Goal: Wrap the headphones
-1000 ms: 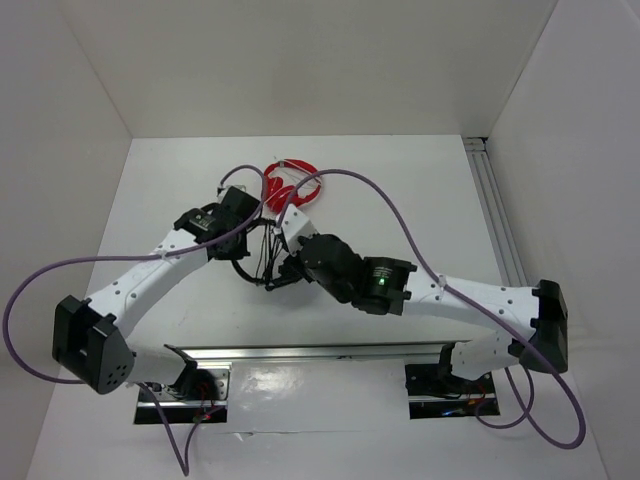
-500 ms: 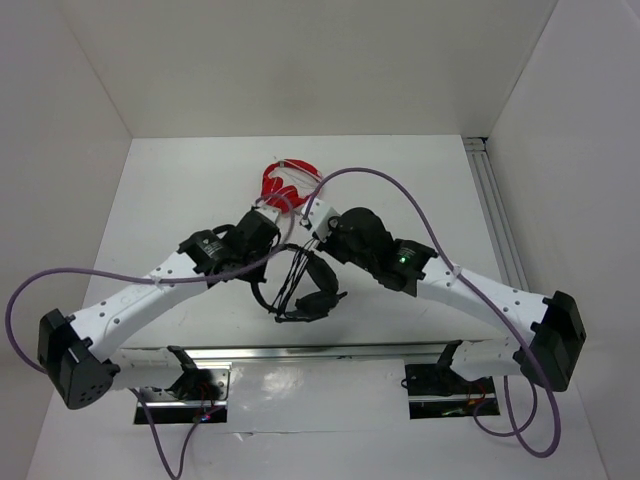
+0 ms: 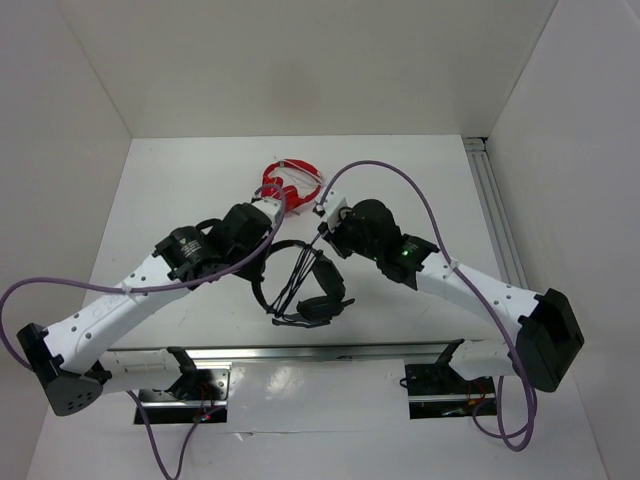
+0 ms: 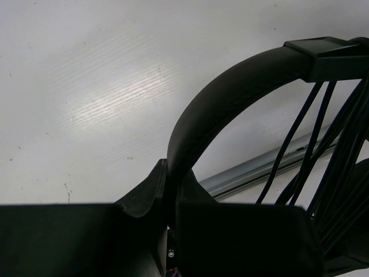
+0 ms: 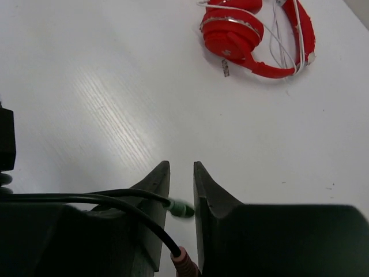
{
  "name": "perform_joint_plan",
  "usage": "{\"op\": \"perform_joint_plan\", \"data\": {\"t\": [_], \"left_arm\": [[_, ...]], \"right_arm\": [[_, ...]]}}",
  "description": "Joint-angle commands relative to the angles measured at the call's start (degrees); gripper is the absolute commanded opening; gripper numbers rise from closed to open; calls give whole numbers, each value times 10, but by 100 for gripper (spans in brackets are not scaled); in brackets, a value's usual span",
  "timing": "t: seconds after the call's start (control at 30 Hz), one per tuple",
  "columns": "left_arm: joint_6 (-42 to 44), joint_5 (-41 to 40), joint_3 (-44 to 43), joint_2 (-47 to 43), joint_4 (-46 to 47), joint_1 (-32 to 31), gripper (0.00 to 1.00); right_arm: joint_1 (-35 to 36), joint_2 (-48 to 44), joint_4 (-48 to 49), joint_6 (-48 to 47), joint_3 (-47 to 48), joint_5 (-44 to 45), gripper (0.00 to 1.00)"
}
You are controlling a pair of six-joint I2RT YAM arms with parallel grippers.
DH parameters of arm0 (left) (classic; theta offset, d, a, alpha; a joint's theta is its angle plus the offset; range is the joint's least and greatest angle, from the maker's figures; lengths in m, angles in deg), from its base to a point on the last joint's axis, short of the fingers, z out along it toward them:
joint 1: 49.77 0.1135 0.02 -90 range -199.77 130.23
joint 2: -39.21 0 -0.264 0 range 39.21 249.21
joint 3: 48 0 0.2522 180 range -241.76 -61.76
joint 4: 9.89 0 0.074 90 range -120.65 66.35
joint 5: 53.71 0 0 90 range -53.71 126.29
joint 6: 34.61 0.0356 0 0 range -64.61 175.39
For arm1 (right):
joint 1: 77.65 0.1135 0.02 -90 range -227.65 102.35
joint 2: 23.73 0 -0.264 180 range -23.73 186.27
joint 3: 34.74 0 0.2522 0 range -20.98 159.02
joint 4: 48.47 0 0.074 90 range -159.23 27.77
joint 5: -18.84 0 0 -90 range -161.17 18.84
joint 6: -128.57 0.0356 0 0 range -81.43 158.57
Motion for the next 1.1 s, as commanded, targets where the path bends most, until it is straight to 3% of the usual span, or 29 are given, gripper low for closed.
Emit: {"op": "perform_joint_plan", "data": {"t": [0.0,0.3,0.37,0.4,0.47,0.5,0.67,0.9,1.07], "left_arm": [[9,37,-42,31,-11,12,0],[27,131,-84,93,25,81,0],[35,144,-92,98,25,87,0],[40,144,-97,104,25,93,0],[47,155,-97,104,25,103,0],[47,160,-97,104,25,115,0],[53,176,-97,115,35,157,0],[41,176,-90,115,50,196,0],[-1,121,-77,115,75,204,0]], "right_arm": [[-14,-14,58,40,-25,-8,31],[-43,-4,127,136,-115,17,49],[-60,-4,140,152,-127,23,57],[-65,-4,140,157,-139,23,68],[-77,2,146,176,-145,35,74],[-86,7,146,184,-150,43,93],[-138,0,183,247,-187,21,100],[-178,-59,159,300,-218,22,100],[-183,-126,44,402,-213,192,100]]}}
